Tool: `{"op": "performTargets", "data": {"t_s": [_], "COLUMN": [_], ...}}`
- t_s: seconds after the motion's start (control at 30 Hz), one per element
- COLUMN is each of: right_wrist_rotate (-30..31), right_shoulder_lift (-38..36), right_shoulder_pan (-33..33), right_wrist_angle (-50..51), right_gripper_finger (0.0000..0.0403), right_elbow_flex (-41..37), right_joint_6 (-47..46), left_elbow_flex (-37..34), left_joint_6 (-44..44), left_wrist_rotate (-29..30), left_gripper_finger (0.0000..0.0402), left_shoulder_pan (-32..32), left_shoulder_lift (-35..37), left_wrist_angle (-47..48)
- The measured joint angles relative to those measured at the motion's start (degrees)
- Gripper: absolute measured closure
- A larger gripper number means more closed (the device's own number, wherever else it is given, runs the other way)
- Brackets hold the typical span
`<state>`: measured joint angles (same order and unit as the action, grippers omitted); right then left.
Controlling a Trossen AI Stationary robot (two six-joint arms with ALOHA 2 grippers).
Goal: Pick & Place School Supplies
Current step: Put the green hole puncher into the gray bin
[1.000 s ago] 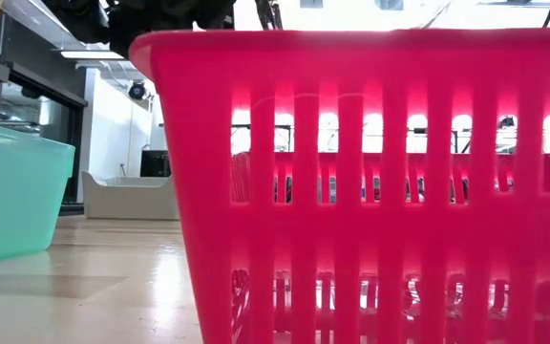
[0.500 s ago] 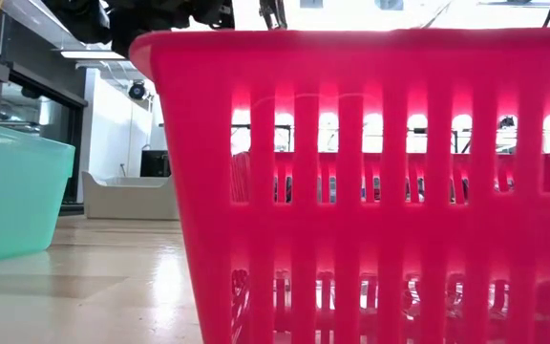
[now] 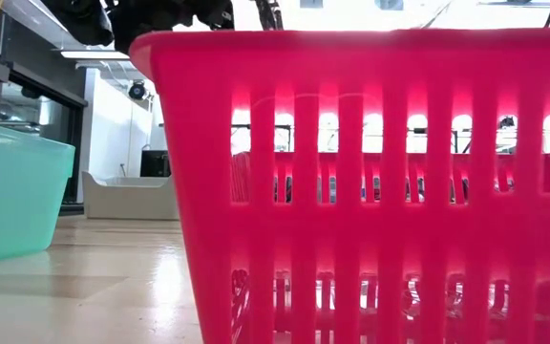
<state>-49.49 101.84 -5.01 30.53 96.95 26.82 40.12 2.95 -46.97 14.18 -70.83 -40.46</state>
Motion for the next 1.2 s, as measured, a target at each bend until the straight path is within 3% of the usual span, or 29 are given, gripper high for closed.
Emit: {"op": "performTargets", "data": {"t_s": [0.27, 0.47, 0.87, 1.2], "right_wrist_rotate": [0.2, 2.7, 10.8, 14.6], "right_shoulder_lift": [0.0, 0.0, -2.2, -2.2], "right_shoulder_pan": [-1.6, -2.2, -2.0, -1.8], "right_wrist_angle": [0.7, 1.2, 3.2, 4.2], "right_gripper_finger": [0.0378, 0.0379, 0.0379, 0.0379], "right_elbow_flex": [0.0, 0.0, 0.0, 0.0], "right_joint_6": [0.4, 0.5, 0.0, 0.2], "left_elbow_flex": [0.0, 0.0, 0.0, 0.0], "left_joint_6": [-1.6, -1.7, -6.1, -6.3], "left_wrist_rotate": [4.7, 0.7, 0.0, -2.2], "left_gripper_finger": [0.0257, 0.0257, 0.0257, 0.0257], "left_shoulder_pan": [0.5, 2.4, 6.3, 5.9], "left_shoulder_lift": [0.0, 0.0, 0.0, 0.0], "left_wrist_angle": [-0.3, -0.5, 0.1, 1.0]}}
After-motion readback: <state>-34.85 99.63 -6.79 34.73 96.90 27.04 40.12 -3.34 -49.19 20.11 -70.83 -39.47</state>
